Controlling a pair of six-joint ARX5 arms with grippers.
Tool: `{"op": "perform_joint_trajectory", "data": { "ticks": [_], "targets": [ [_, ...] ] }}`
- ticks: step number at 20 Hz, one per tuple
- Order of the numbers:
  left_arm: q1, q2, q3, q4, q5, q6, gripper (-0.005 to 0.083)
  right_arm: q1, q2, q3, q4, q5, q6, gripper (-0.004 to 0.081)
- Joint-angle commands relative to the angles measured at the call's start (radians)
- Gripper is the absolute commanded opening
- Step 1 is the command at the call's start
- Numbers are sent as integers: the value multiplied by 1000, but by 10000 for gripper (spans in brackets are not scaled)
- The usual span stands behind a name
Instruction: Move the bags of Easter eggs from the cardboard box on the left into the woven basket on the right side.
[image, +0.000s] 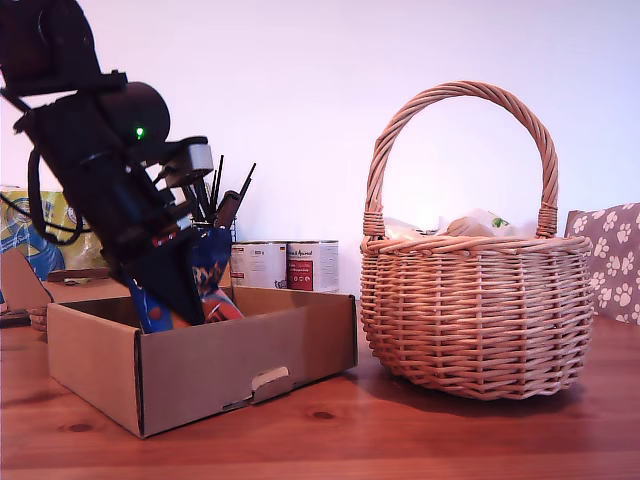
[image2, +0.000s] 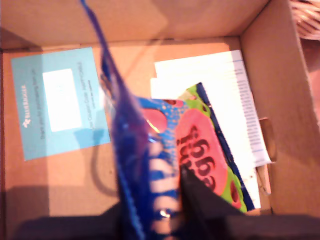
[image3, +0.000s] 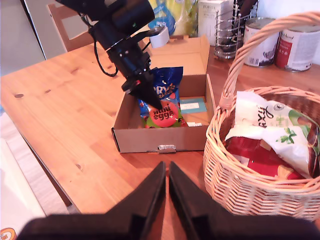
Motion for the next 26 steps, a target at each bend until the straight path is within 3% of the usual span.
{"op": "perform_joint_trajectory", "data": {
  "ticks": [1, 7, 14, 18, 22, 26],
  "targets": [
    [2, -15, 43, -5, 6, -2, -24, -2, 5, -21, 10, 0, -2, -13],
    [4, -100, 131, -103, 45, -7, -24, -2, 5, -21, 11, 0, -3, -13],
    [-28, -220, 131, -177, 311, -25, -24, -2, 5, -21, 19, 25, -3, -13],
    [-117, -228, 130, -155, 392, -58, -24, -2, 5, -21, 27, 57, -3, -13],
    [-284, -227, 130, 9, 354, -146, -24, -2, 5, -21, 26, 72, -3, -13],
    [-470, -202, 130, 211, 61, -182, -24, -2, 5, -21, 10, 72, -3, -13]
  ]
}}
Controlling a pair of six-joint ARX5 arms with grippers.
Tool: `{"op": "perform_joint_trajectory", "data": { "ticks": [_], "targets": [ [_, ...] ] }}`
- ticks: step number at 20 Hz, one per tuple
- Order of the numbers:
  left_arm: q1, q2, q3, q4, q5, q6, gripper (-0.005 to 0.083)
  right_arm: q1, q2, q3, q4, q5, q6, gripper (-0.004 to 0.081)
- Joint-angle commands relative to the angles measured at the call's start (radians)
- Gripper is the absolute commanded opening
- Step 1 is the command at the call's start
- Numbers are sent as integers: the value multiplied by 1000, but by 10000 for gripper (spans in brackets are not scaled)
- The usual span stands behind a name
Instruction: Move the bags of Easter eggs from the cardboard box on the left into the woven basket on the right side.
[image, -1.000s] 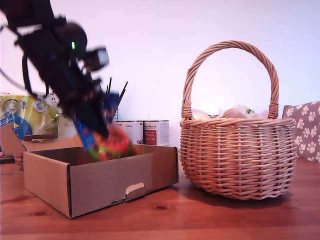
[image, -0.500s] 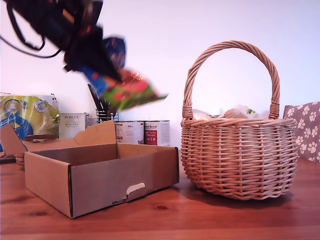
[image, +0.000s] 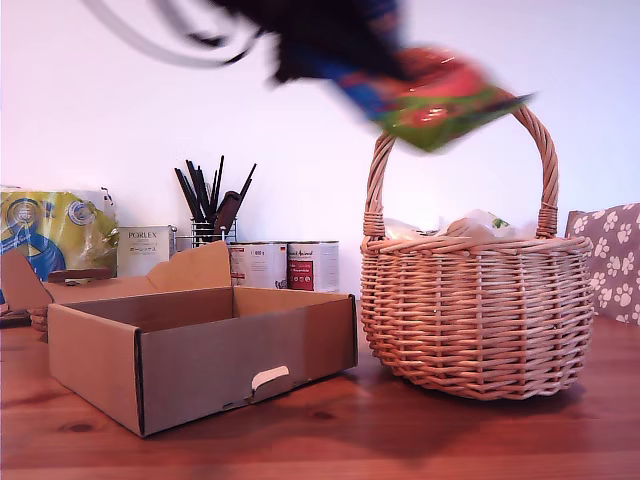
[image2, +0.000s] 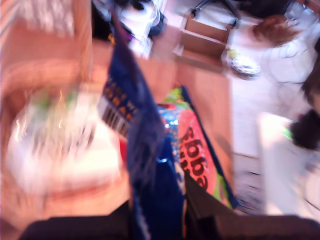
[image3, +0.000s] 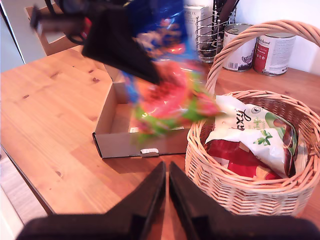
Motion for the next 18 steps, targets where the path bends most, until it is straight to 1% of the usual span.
{"op": "perform_joint_trajectory", "data": {
  "ticks": [1, 4, 6, 10, 11, 12, 13, 15, 17, 18],
  "targets": [
    [-48, 26, 1, 85, -132, 2, -24, -2, 5, -21, -2, 2, -2, -13],
    [-139, 80, 1, 204, -353, 65, -24, -2, 5, -20, -3, 1, -2, -13],
    [-169, 137, 1, 271, -472, 114, -24, -2, 4, -20, -3, 1, -2, -13],
    [-185, 259, 1, 419, -706, 235, -24, -2, 4, -20, -2, 0, -2, -13],
    [-186, 281, 1, 465, -769, 286, -24, -2, 4, -20, -2, 0, -2, -13],
    [-186, 296, 1, 502, -804, 324, -24, -2, 4, -20, -2, 0, -2, -13],
    [-186, 307, 1, 539, -823, 328, -24, -2, 4, -20, -2, 0, -2, -13],
    [-186, 311, 1, 584, -840, 372, -24, -2, 4, -20, -2, 0, -2, -13],
    [-185, 312, 1, 577, -839, 373, -24, -2, 4, -20, -1, 0, -2, -13],
    [-184, 312, 1, 542, -828, 369, -24, -2, 4, -20, -1, 0, -2, -13]
  ]
}}
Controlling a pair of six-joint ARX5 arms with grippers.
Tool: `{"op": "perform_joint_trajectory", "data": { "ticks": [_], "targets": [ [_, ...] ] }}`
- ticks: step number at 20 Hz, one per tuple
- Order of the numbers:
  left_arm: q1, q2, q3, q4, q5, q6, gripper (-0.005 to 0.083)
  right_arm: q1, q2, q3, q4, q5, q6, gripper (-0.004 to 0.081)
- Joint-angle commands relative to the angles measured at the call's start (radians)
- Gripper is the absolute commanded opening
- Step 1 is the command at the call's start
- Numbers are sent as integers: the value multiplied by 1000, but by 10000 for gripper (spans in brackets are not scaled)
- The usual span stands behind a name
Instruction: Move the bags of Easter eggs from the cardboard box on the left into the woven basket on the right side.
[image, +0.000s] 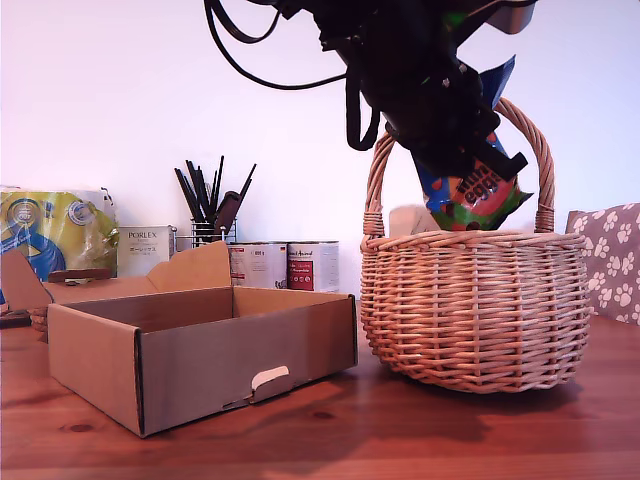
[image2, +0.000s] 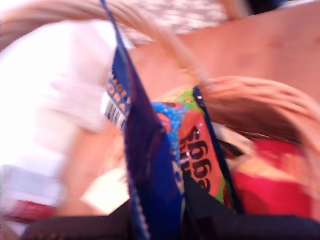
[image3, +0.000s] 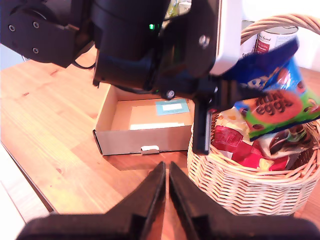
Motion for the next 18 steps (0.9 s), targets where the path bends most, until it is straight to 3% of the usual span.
{"op": "perform_joint_trajectory", "data": {
  "ticks": [1, 4, 7, 8, 9, 11, 12, 15, 18],
  "targets": [
    [-2, -2, 1, -50, 20, 0, -24, -1, 4, -20, 5, 0, -2, -13],
    [-2, -2, 1, -161, 100, -4, -24, -1, 4, -20, 5, 0, -3, -13],
    [-2, -2, 1, -198, 115, -14, -23, -1, 4, -20, 6, 0, -3, -13],
    [-2, -2, 2, -196, 115, -22, 15, -1, 4, -20, 6, 0, -3, -13],
    [-2, -3, 2, -186, 115, -24, 118, -1, 4, -20, 6, -1, -3, -13],
    [-2, -3, 15, -172, 109, -24, 425, -1, 4, -20, 6, -4, -3, -13],
    [-2, -3, 31, -181, 88, -24, 530, -1, 4, -20, 6, -5, -3, -13],
    [-6, -18, 95, -258, 19, -34, 567, -1, 4, -20, 7, -9, -3, -13],
    [-7, -63, 143, -359, 45, -89, 566, -1, 4, -20, 10, -11, -3, -13]
  ]
}}
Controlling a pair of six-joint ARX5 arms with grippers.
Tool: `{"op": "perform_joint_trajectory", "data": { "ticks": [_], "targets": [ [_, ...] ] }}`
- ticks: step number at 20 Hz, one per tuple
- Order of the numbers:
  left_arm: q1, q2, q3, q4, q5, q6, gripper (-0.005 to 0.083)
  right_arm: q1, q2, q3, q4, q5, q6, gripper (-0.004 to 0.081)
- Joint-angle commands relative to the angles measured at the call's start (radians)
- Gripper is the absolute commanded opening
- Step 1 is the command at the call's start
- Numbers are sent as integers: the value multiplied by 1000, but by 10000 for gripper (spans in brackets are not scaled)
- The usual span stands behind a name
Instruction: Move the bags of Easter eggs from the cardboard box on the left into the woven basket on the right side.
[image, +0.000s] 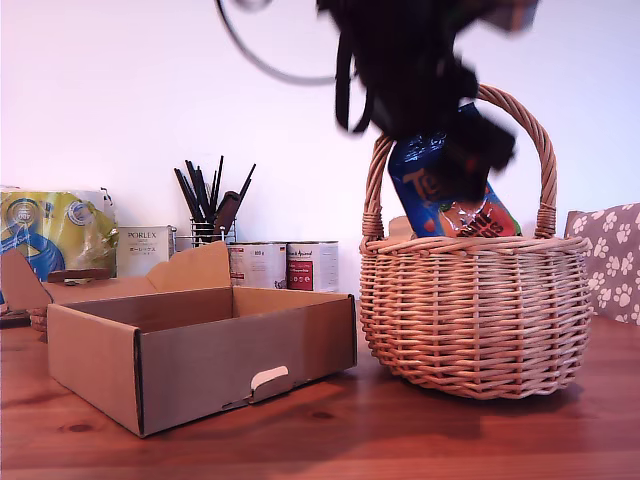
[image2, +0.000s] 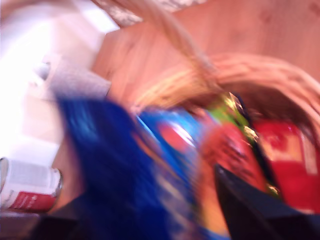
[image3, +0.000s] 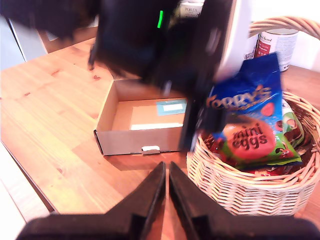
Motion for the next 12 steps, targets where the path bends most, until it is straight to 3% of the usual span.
{"op": "perform_joint_trajectory", "data": {
  "ticks": [1, 6, 8, 10, 12],
  "targets": [
    [-7, -59, -6, -26, 5, -26, 567, -1, 4, -20, 8, -7, -2, -13],
    [-6, -190, -6, -199, 56, -122, 565, -1, 4, -17, 8, -7, -2, -13],
    [-2, -235, -6, -281, 89, -177, 514, -1, 4, -17, 9, -6, -2, -13],
    [8, -264, -7, -365, 135, -204, 347, -1, 4, -17, 9, -6, -1, -13],
    [31, -272, -8, -447, 178, -248, 58, -1, 4, -17, 10, 0, 0, -13]
  ]
}}
